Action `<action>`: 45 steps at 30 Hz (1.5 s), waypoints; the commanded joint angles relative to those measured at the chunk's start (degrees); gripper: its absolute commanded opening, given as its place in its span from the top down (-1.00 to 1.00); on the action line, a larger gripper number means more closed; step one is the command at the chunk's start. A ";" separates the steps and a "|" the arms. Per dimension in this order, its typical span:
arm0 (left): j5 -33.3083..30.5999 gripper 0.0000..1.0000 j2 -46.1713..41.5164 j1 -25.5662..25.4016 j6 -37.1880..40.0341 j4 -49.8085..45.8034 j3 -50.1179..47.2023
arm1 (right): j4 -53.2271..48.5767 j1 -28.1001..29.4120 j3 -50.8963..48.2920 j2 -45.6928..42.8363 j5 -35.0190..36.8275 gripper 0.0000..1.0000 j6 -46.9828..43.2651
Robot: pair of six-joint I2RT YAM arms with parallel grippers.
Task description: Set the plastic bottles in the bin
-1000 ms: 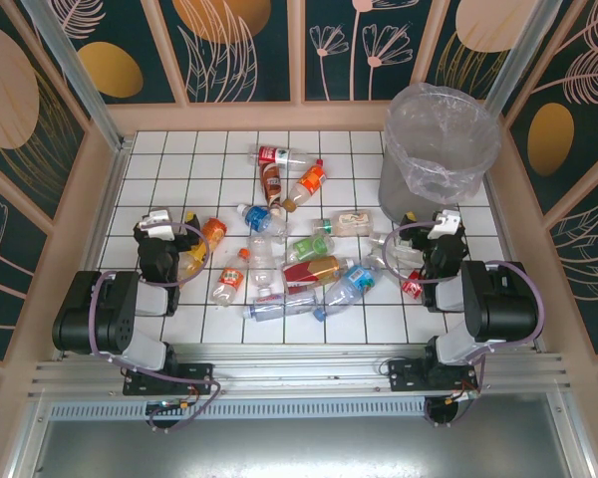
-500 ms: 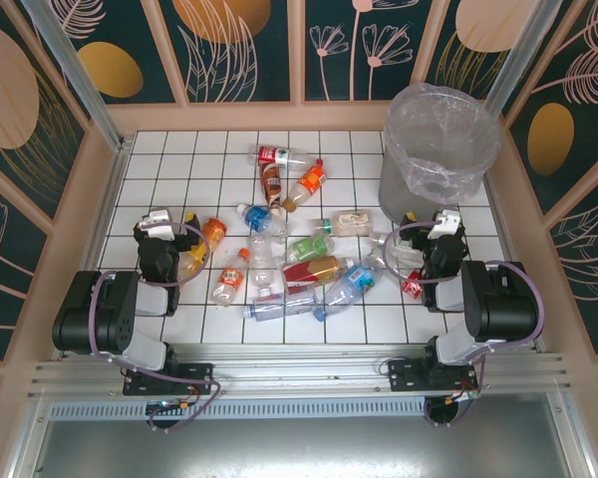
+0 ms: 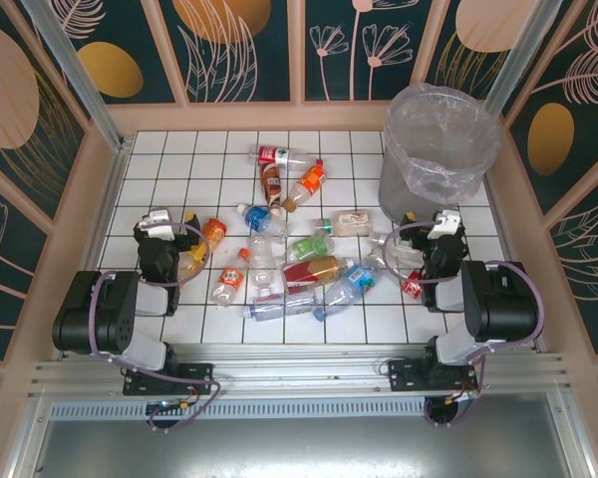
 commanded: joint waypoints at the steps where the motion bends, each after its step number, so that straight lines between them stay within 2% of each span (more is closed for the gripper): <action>1: 0.74 -0.97 0.16 0.48 -0.06 0.90 0.83 | 0.20 -0.35 1.06 0.17 -1.57 -0.98 0.56; 5: 2.57 -0.97 -1.19 0.49 0.72 -1.68 1.82 | -0.24 -0.24 1.12 -0.40 -1.09 -0.98 0.65; 9: 2.11 -0.97 -5.02 0.49 0.20 -14.42 6.98 | -9.45 -0.09 3.98 -5.45 -0.47 -0.98 0.64; 15: 0.91 -0.97 -8.59 0.40 -0.92 -18.91 7.78 | -19.07 3.34 4.88 -15.66 3.59 -0.98 -0.66; 19: 0.98 -0.97 -14.37 0.09 -5.97 -26.19 9.08 | -30.71 7.47 8.33 -22.93 6.67 -0.98 0.51; 23: 4.21 -0.97 -20.73 -0.86 -14.06 -35.16 11.63 | -43.49 11.32 11.83 -28.72 8.58 -0.98 8.34; 26: 7.69 -0.97 -24.54 -2.71 -19.68 -40.80 13.72 | -52.32 15.59 13.56 -31.98 16.00 -0.98 17.08; 28: 11.91 -0.97 -26.04 -3.78 -22.98 -44.21 15.68 | -64.30 16.79 16.76 -32.55 22.35 -0.98 29.42; 35: 31.25 -0.97 -25.21 -6.83 -27.32 -59.77 28.96 | -82.59 20.19 20.63 -34.87 17.02 -0.98 39.57; 40: 44.84 -0.97 -25.18 -7.51 -25.45 -65.28 34.96 | -90.44 21.68 21.79 -37.33 13.45 -0.98 39.88; 45: 47.46 -0.97 -27.40 -7.55 -23.52 -65.90 35.73 | -98.21 21.69 24.63 -38.25 9.56 -0.96 38.96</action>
